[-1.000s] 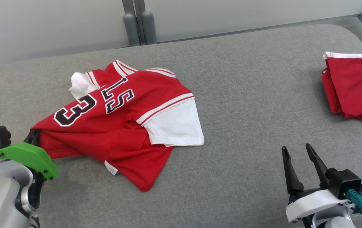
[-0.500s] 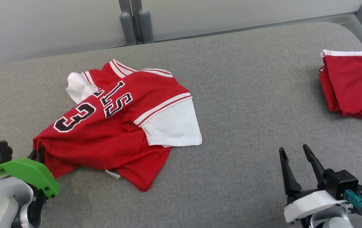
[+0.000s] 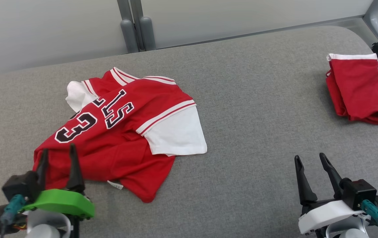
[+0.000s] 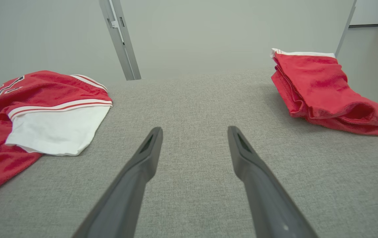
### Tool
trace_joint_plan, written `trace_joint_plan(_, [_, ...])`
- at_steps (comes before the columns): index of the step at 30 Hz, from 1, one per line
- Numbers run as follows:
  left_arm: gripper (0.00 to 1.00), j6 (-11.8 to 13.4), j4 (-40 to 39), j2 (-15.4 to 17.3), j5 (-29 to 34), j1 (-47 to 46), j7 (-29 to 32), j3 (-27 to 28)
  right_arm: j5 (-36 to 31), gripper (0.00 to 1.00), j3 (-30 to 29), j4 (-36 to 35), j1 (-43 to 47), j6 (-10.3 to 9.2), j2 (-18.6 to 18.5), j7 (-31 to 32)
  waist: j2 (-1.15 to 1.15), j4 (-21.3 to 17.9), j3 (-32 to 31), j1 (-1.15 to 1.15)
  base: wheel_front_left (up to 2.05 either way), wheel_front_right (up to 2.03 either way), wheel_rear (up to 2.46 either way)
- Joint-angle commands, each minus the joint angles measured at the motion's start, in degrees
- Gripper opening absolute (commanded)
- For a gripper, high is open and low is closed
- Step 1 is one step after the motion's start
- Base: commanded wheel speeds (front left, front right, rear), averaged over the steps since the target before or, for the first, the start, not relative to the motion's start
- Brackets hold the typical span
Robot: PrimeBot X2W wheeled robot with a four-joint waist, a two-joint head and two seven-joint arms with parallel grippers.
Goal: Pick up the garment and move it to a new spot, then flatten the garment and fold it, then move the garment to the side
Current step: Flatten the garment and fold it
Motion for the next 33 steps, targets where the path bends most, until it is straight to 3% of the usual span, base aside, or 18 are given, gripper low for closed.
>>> trace_joint_plan(1, [1.00,0.1,-1.1,-1.5,2.0,0.4,-0.7,-0.8,-0.4,1.00,0.1,-0.2,0.2,-0.07,0.0,0.0,0.00,0.1,-0.2,0.00,0.00,0.00,0.00])
trace_joint_plan(5, [1.00,-1.0,-0.2,-6.4,6.7,1.4,-1.2,-3.3,-0.6,1.00,0.2,-0.6,-0.3,-0.07,0.1,0.0,0.00,0.3,-0.3,0.00,0.00,0.00,0.00])
trace_joint_plan(10, [1.00,-5.1,6.2,-11.9,9.9,0.6,-1.1,-5.7,-0.6,1.00,0.7,-0.9,-0.8,-0.07,0.1,0.0,0.00,0.2,0.1,0.00,0.00,0.00,0.00])
trace_joint_plan(15, [1.00,-5.8,15.7,-13.8,10.1,-2.3,-0.9,-5.9,-0.4,1.00,1.2,-0.9,-0.8,-0.07,-0.2,0.0,0.00,-0.9,0.5,0.00,0.00,0.00,0.00])
trace_joint_plan(22, [1.00,-6.2,20.6,-13.9,9.3,-4.3,-0.9,-4.8,-0.1,1.00,0.4,-0.9,-0.5,-0.07,0.0,0.0,0.00,-1.6,1.4,0.00,0.00,0.00,0.00])
trace_joint_plan(23, [0.89,-6.1,21.2,-13.9,9.3,-4.5,-0.9,-4.6,-0.1,1.00,0.4,-0.9,-0.5,-0.07,0.1,0.0,0.00,-1.6,1.5,0.00,0.00,0.00,0.00])
trace_joint_plan(24, [0.61,-6.0,21.5,-14.0,9.1,-4.8,-1.0,-4.2,-0.1,1.00,0.4,-0.9,-0.5,-0.07,0.1,0.0,0.00,-1.5,1.6,0.00,0.00,0.00,0.00])
trace_joint_plan(25, [0.46,-5.7,22.0,-13.9,9.3,-5.2,-1.0,-3.9,-0.1,1.00,0.4,-0.8,-0.6,-0.07,0.1,0.0,0.00,-1.5,1.7,0.00,0.00,0.00,0.00])
trace_joint_plan(28, [0.34,-5.0,23.2,-13.6,9.4,-6.2,-1.1,-2.9,0.0,1.00,0.5,-0.7,-1.2,-0.07,0.2,0.0,0.00,-1.5,1.9,0.00,0.00,0.00,0.00])
trace_joint_plan(31, [0.34,-4.9,25.0,-13.5,9.0,-6.7,0.2,-3.0,-0.1,1.00,0.8,-0.6,-1.4,-0.07,0.2,0.0,0.00,-1.5,2.0,0.00,0.00,0.00,0.00])
trace_joint_plan(32, [0.30,-5.5,25.5,-13.5,8.7,-7.1,0.9,-3.1,-0.1,1.00,0.8,-0.5,-1.4,-0.07,0.1,0.0,0.00,-1.5,2.1,0.00,0.00,0.00,0.00])
trace_joint_plan(33, [0.15,-6.0,25.9,-13.6,8.4,-7.4,1.7,-3.4,0.0,1.00,0.8,-0.4,-1.5,-0.07,0.0,0.0,0.00,-1.6,2.1,0.00,0.00,0.00,0.00])
